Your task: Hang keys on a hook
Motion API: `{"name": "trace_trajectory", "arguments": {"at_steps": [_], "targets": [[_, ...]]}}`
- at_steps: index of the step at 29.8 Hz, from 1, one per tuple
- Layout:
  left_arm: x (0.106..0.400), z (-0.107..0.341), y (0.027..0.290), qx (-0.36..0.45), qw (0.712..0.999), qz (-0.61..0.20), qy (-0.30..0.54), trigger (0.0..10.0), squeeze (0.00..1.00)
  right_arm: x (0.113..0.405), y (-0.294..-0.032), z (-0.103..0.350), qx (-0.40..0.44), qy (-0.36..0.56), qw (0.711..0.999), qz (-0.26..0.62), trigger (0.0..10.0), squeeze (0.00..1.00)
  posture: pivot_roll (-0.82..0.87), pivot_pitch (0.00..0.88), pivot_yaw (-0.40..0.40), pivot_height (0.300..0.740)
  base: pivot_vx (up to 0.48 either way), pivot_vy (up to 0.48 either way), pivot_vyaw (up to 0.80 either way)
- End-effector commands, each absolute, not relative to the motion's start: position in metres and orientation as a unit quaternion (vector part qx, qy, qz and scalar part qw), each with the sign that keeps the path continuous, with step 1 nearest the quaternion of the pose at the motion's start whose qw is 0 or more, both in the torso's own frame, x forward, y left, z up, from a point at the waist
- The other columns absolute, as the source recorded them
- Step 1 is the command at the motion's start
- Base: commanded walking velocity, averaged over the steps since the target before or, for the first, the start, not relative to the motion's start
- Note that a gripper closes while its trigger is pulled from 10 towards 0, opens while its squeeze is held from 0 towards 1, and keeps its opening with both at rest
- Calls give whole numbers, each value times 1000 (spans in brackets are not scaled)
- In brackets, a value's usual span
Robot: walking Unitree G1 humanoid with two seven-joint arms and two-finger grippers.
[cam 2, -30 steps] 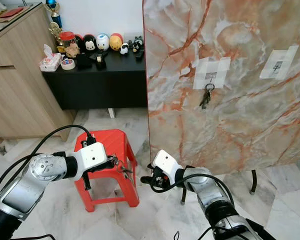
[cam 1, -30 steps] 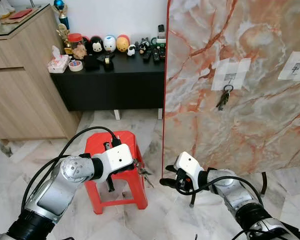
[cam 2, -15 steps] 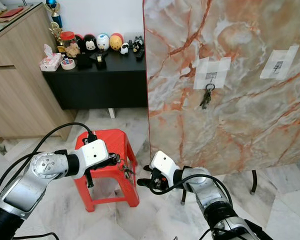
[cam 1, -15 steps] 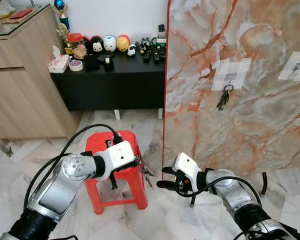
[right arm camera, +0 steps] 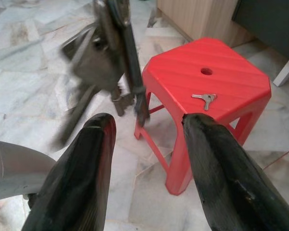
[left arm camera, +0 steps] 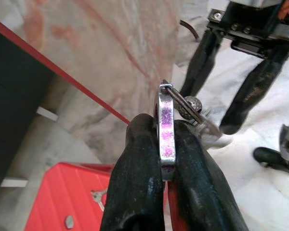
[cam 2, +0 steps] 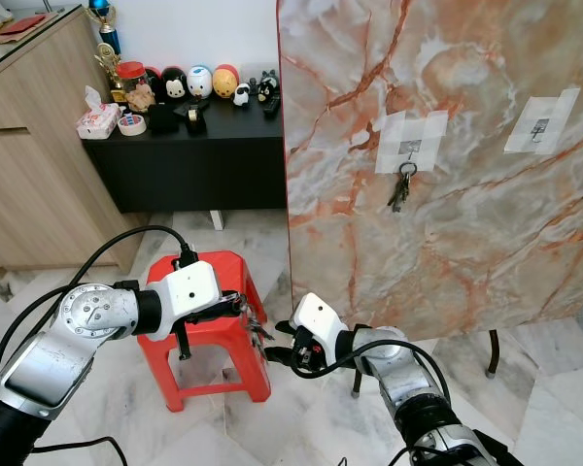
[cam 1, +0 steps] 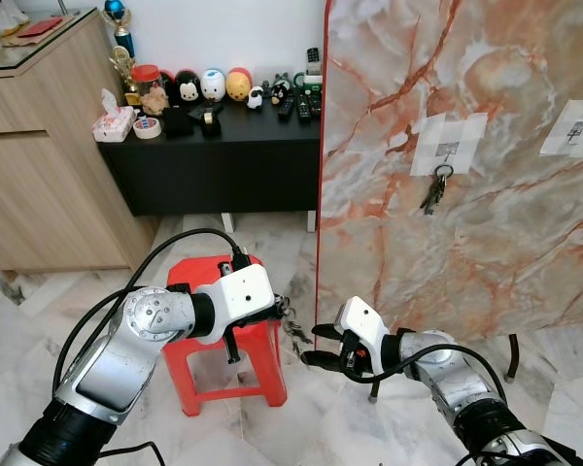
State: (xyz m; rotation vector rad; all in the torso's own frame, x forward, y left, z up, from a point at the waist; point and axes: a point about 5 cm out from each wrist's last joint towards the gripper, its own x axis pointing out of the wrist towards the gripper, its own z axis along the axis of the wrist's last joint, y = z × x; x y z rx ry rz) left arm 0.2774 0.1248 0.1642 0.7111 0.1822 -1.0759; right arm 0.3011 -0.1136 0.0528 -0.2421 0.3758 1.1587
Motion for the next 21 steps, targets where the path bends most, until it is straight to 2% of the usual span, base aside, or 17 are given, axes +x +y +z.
{"name": "trace_trajectory", "arguments": {"at_steps": [1,4,8,14,20,21], "targets": [[273,170,120,330,786,-517,79,10000,0,307,-109,68,-115,137,816,550,10000,0,44,39,23,740,0,0,0],[270,172,118,325,781,-527,82,10000,0,309,-107,72,-106,120,816,555,10000,0,44,39,23,740,0,0,0],[269,173,116,324,779,-530,82,10000,0,308,-100,79,-90,105,802,581,10000,0,49,33,22,740,0,0,0],[269,173,116,325,779,-529,84,10000,0,304,-99,76,-95,120,784,601,10000,0,54,34,20,740,0,0,0],[269,174,116,324,780,-528,84,10000,0,303,-101,72,-107,131,782,600,10000,0,54,34,20,740,0,0,0],[269,174,116,324,780,-528,84,10000,0,304,-101,72,-109,132,785,596,6157,0,54,34,20,740,0,0,0]]}}
